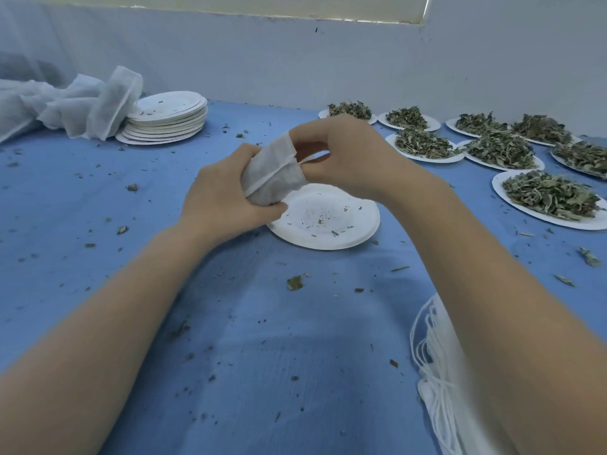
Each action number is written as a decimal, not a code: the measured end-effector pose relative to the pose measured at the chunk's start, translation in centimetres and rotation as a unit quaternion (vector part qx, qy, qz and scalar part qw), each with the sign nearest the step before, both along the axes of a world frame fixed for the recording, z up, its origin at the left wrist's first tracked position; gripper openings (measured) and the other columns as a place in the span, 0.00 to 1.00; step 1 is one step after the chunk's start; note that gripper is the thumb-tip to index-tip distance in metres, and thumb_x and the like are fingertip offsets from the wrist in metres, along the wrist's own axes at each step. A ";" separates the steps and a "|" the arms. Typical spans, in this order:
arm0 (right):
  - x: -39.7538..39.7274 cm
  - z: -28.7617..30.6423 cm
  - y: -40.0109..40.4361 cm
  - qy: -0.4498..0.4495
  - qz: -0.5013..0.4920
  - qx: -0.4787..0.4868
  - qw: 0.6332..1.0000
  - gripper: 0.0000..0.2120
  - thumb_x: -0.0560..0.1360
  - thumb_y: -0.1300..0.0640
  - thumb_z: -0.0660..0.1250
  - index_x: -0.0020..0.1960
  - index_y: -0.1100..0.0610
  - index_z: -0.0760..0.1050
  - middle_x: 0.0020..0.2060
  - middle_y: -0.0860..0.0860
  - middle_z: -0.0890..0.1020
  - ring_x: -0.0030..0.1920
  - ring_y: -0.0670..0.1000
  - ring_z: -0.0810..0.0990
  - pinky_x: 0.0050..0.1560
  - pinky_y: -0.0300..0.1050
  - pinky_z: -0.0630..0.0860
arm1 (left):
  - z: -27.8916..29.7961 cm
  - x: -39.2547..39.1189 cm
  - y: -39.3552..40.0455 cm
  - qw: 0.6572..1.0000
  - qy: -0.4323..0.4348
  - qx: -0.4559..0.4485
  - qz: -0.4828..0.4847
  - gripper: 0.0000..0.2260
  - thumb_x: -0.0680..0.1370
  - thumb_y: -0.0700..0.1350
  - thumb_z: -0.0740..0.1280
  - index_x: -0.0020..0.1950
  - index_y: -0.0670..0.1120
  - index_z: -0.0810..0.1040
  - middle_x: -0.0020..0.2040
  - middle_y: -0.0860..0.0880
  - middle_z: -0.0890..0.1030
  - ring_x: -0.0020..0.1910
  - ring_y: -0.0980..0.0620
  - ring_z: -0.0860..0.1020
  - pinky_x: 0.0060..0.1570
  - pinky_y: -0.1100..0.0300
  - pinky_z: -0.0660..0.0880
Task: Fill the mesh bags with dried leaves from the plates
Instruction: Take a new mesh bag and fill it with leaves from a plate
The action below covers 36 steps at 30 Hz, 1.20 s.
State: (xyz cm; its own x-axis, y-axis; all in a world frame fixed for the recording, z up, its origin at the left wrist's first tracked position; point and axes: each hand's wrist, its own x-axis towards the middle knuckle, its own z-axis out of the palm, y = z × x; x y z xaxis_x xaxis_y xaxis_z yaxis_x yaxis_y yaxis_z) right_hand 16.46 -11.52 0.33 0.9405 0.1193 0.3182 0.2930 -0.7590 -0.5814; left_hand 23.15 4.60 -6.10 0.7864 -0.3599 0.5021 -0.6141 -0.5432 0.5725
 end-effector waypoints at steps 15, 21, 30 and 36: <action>-0.3 -1.9 -2.7 0.394 -0.122 -0.208 0.887 0.73 0.36 0.21 0.68 0.75 0.42 0.43 0.75 0.46 0.55 0.74 0.53 0.56 0.69 0.55 0.60 | -0.8 1.2 1.5 0.997 -0.003 0.034 0.074 0.19 0.65 0.52 0.73 0.53 0.53 0.73 0.44 0.51 0.78 0.44 0.47 0.75 0.43 0.52 0.74; -0.1 -2.5 -2.0 0.405 -0.123 -0.268 0.865 0.76 0.34 0.24 0.69 0.75 0.41 0.38 0.76 0.46 0.53 0.73 0.57 0.57 0.61 0.56 0.64 | -0.7 0.7 1.2 0.995 0.004 0.026 0.092 0.15 0.67 0.51 0.72 0.50 0.51 0.72 0.43 0.50 0.77 0.43 0.46 0.74 0.40 0.52 0.73; 0.7 -1.9 -1.0 0.249 -0.158 -0.158 0.942 0.64 0.47 0.23 0.70 0.75 0.46 0.48 0.70 0.51 0.57 0.72 0.56 0.54 0.64 0.59 0.61 | 2.2 0.3 3.1 0.983 0.059 -0.044 0.169 0.18 0.67 0.54 0.70 0.51 0.49 0.69 0.40 0.55 0.74 0.43 0.48 0.74 0.38 0.54 0.72; 4.5 0.0 3.1 0.196 -0.146 -0.138 0.960 0.60 0.48 0.23 0.69 0.71 0.51 0.57 0.66 0.53 0.59 0.68 0.57 0.57 0.60 0.56 0.64 | 4.9 2.2 6.8 0.962 0.144 -0.131 0.191 0.20 0.70 0.53 0.68 0.54 0.48 0.64 0.40 0.57 0.70 0.36 0.59 0.69 0.31 0.59 0.65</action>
